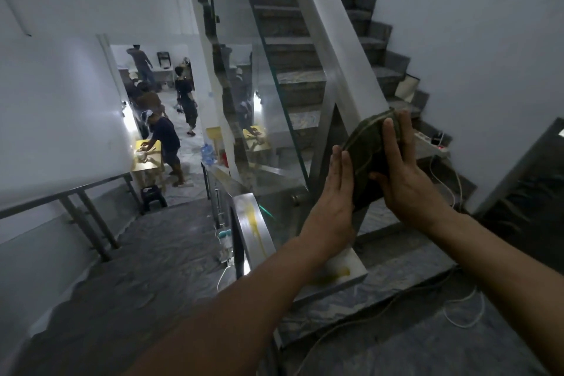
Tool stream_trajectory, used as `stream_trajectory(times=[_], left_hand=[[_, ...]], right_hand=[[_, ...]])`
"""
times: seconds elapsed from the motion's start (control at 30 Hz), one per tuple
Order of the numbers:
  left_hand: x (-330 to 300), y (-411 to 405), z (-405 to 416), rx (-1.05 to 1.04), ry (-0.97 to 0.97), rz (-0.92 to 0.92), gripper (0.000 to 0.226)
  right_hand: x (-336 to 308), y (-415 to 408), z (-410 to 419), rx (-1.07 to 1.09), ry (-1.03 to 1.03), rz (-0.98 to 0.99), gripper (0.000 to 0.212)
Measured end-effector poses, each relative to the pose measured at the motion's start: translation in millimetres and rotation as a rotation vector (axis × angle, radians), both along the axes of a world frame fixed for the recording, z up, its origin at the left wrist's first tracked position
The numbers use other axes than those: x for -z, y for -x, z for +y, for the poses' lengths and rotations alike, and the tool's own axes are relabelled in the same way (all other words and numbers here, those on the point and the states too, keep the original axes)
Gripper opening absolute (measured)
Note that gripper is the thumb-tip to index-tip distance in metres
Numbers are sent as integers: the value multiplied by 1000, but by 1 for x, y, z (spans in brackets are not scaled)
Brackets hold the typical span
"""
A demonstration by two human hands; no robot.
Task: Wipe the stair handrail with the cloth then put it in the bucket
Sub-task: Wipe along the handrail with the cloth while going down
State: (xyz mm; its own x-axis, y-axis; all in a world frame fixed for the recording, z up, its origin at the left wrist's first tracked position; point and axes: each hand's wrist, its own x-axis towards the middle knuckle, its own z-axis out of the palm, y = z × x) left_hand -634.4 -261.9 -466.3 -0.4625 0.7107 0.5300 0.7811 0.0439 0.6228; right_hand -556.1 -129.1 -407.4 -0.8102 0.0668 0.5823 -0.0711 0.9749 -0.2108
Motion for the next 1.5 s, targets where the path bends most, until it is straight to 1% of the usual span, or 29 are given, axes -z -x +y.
stream_trajectory(times=[0.13, 0.27, 0.33, 0.4, 0.47, 0.57, 0.63, 0.73, 0.83, 0.97, 1.13, 1.23, 1.3, 1.4, 1.5], left_hand=[[3, -4, 2, -26, 9, -1, 105], [9, -5, 6, -72, 4, 1, 106], [10, -8, 5, -84, 21, -6, 104], [16, -12, 4, -99, 53, -15, 102], [29, -15, -1, -98, 87, -46, 100], [48, -21, -9, -112, 183, -103, 106], [54, -26, -12, -147, 253, -141, 112], [58, -30, -15, -167, 323, -175, 115], [67, -32, -19, -179, 401, -159, 118], [82, -36, -19, -154, 539, -106, 111], [92, -48, -17, -262, 886, 59, 84], [97, -55, -15, -261, 1034, 109, 78], [99, -57, -15, -263, 1051, 104, 77], [101, -55, -20, -277, 1008, 49, 76], [107, -54, -30, -272, 969, 26, 80]], right_hand=[[8, 1, -2, -29, 12, 28, 89], [14, 1, 0, -50, 53, 8, 81], [22, 1, 3, -86, 62, 29, 79], [37, -1, 6, -118, 84, 24, 86], [58, -7, 6, -99, 122, -56, 95], [89, -16, 5, -72, 150, -121, 103], [100, -18, 1, -67, 172, -137, 99], [110, -20, -3, -63, 203, -149, 93], [122, -27, -8, -70, 225, -209, 83], [145, -33, -17, -17, 257, -265, 91], [163, -44, -34, 67, 299, -394, 97], [171, -47, -36, 51, 300, -431, 99], [178, -46, -35, 87, 275, -469, 94], [183, -47, -40, 213, 238, -582, 82], [186, -49, -46, 297, 205, -635, 82]])
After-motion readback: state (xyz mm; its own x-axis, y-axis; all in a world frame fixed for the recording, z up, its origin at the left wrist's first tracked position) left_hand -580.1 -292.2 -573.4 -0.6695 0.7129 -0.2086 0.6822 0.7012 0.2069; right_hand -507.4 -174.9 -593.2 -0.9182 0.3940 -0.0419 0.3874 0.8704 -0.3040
